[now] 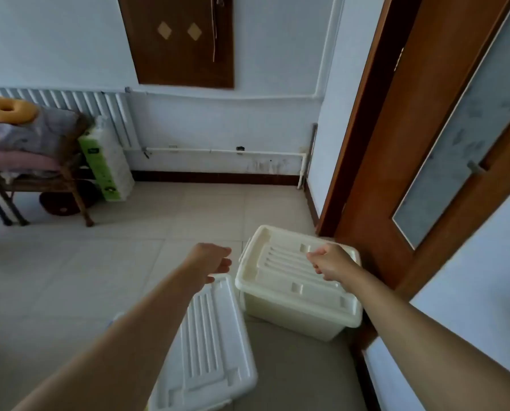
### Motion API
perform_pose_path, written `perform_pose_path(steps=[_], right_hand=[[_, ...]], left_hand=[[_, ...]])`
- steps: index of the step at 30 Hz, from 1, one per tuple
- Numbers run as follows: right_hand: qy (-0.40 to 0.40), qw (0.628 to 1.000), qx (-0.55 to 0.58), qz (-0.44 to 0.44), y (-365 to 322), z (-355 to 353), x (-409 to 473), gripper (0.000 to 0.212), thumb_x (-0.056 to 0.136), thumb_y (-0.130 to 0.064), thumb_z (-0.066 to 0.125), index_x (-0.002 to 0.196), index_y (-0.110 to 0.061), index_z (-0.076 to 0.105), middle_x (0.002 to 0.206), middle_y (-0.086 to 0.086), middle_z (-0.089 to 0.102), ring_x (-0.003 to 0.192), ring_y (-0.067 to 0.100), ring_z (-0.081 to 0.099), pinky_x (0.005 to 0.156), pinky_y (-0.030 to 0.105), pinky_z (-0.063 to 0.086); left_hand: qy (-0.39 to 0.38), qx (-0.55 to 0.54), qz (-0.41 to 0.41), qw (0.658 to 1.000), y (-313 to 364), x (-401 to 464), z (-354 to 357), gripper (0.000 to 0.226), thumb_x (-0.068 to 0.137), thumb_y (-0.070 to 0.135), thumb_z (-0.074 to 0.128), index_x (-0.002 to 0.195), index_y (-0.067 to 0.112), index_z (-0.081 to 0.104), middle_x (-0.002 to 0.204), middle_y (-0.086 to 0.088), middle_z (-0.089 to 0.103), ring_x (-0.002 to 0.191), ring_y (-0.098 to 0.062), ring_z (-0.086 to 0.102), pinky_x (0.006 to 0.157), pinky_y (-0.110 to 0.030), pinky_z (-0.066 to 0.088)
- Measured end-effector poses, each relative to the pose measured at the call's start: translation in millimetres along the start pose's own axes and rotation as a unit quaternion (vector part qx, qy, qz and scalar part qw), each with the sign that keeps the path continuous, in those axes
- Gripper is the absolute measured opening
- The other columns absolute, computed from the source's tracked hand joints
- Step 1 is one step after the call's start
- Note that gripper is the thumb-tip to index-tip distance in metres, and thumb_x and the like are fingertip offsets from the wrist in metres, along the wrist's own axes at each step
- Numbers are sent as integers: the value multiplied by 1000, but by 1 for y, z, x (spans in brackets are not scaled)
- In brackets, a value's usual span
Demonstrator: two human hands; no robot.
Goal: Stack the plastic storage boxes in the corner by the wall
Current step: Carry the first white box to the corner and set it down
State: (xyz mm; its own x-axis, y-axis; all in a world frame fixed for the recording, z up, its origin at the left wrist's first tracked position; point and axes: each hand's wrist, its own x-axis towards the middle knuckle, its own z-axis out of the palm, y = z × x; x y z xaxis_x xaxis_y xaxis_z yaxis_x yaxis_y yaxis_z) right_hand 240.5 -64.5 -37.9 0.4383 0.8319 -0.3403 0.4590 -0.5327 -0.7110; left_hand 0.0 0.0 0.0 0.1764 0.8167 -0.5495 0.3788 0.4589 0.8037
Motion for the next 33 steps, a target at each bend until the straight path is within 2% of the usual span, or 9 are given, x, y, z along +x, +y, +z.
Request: perform_pose_path(steps=[10, 13, 16, 20, 22, 24, 27, 29, 33], right_hand=[[15, 999, -5, 29, 6, 2, -8, 15, 91, -23, 55, 86, -9, 54, 82, 12, 48, 77, 23, 47, 69, 32, 36], [20, 999, 2, 41, 18, 3, -4, 42, 90, -22, 57, 108, 16, 56, 83, 12, 47, 78, 23, 46, 69, 32, 35], [18, 999, 0, 43, 28, -1, 1, 48, 91, -23, 57, 119, 16, 52, 85, 17, 51, 80, 28, 51, 71, 35, 41], [30, 998, -1, 54, 46, -14, 22, 47, 92, -23, 57, 119, 15, 52, 111, 33, 61, 107, 44, 59, 89, 50, 48], [23, 998, 7, 63, 57, -22, 38, 45, 92, -23, 56, 118, 14, 53, 94, 24, 59, 96, 40, 62, 76, 41, 48], [15, 997, 17, 75, 67, -31, 56, 44, 92, -23, 56, 118, 13, 54, 89, 17, 54, 85, 31, 58, 76, 41, 48], [9, 995, 30, 90, 82, -47, 88, 46, 91, -23, 56, 120, 13, 53, 89, 18, 54, 82, 29, 55, 92, 52, 47], [10, 995, 35, 94, 88, -54, 109, 46, 90, -22, 57, 119, 14, 53, 86, 12, 49, 79, 24, 49, 81, 48, 51], [12, 993, 42, 109, 103, -62, 147, 43, 90, -22, 57, 117, 12, 55, 84, 12, 50, 76, 23, 48, 68, 31, 37]], left_hand=[[-16, 16, -4, 1000, -12, 15, 0, 18, 92, 20, 53, 105, 10, 62, 99, -9, 67, 80, -19, 60, 82, -34, 38], [-20, 17, -16, 1000, -13, 25, 9, 17, 93, 19, 54, 104, 9, 61, 91, -7, 67, 75, -18, 60, 84, -34, 38], [-36, 18, -34, 999, -13, 36, 25, 20, 92, 19, 54, 108, 8, 61, 91, -8, 66, 72, -17, 60, 85, -35, 38], [-49, 30, -50, 997, -5, 55, 56, 29, 92, 19, 55, 117, 5, 60, 95, -9, 67, 70, -15, 60, 85, -35, 39], [-52, 34, -54, 997, 1, 69, 73, 31, 91, 18, 55, 119, 4, 59, 93, -8, 66, 70, -15, 60, 84, -35, 39], [-54, 40, -59, 996, 9, 83, 90, 33, 90, 19, 56, 119, 3, 58, 94, -8, 67, 71, -16, 60, 84, -36, 39], [-49, 40, -66, 996, 20, 108, 117, 32, 90, 18, 56, 118, 3, 59, 97, -9, 67, 71, -16, 60, 87, -36, 38], [-47, 43, -70, 996, 26, 124, 132, 27, 90, 18, 56, 113, 4, 59, 98, -9, 67, 71, -15, 60, 88, -37, 38], [-51, 47, -93, 993, 33, 159, 156, 8, 91, 18, 56, 86, 12, 56, 92, -8, 66, 72, -15, 60, 89, -38, 38]])
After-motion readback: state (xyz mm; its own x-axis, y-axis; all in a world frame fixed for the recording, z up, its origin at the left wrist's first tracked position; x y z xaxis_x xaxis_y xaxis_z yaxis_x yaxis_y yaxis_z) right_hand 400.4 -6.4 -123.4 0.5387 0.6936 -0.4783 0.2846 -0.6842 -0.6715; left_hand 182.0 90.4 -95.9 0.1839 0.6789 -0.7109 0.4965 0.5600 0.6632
